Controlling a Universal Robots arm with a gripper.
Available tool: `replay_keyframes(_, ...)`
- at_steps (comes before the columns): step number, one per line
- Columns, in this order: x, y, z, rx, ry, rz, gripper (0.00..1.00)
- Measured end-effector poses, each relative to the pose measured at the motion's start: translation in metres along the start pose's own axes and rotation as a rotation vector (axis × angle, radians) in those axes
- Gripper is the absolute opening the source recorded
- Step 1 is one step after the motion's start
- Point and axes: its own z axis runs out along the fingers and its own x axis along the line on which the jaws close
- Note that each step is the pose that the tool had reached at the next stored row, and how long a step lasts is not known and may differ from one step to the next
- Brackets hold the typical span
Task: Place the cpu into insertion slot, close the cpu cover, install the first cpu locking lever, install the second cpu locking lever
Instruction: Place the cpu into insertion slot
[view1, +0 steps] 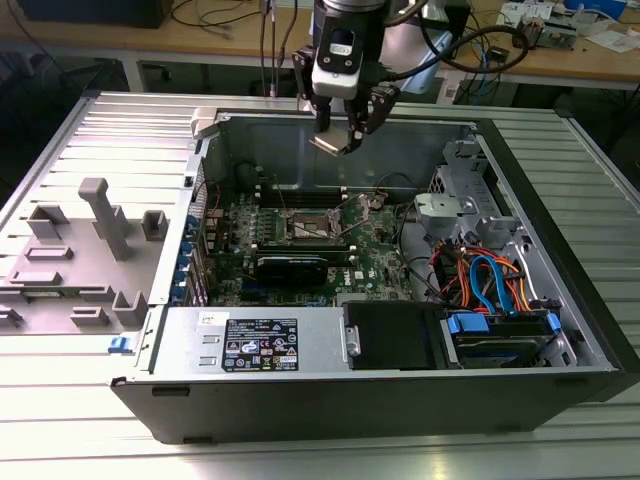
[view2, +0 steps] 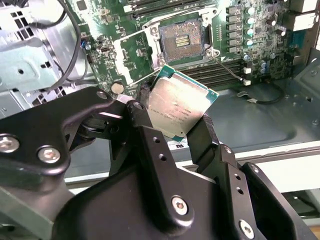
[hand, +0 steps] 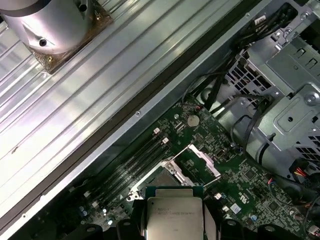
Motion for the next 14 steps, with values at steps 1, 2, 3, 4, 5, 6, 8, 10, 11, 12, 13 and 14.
replay_keyframes(1, -0.0001, -0.0002, 0.0004, -0.0004, -0.0006, 0.009, 0.54)
replay_keyframes(2, -0.0003, -0.0004, 0.001, -0.0009, -0.0015, 0.021, 0.54)
replay_keyframes(3, -0.0005, -0.0007, 0.0017, -0.0014, -0.0025, 0.036, 0.54)
replay_keyframes(4, -0.0007, -0.0009, 0.0024, -0.0018, -0.0035, 0.051, 0.54)
replay_keyframes(5, -0.0008, -0.001, 0.0027, -0.002, -0.004, 0.059, 0.54)
replay_keyframes(6, -0.001, -0.0012, 0.003, -0.0021, -0.0045, 0.067, 0.54)
replay_keyframes(8, -0.0012, -0.0015, 0.0038, -0.0027, -0.0057, 0.087, 0.54)
replay_keyframes(10, -0.0015, -0.0018, 0.005, -0.0031, -0.007, 0.113, 0.54)
replay_keyframes(11, -0.0016, -0.0019, 0.0052, -0.0031, -0.0074, 0.12, 0.54)
replay_keyframes(12, -0.002, -0.0023, 0.0062, -0.0036, -0.0083, 0.136, 0.54)
replay_keyframes(13, -0.0022, -0.0026, 0.0078, -0.004, -0.0095, 0.155, 0.54)
replay_keyframes(14, -0.0022, -0.0026, 0.0085, -0.0033, -0.0096, 0.165, 0.54)
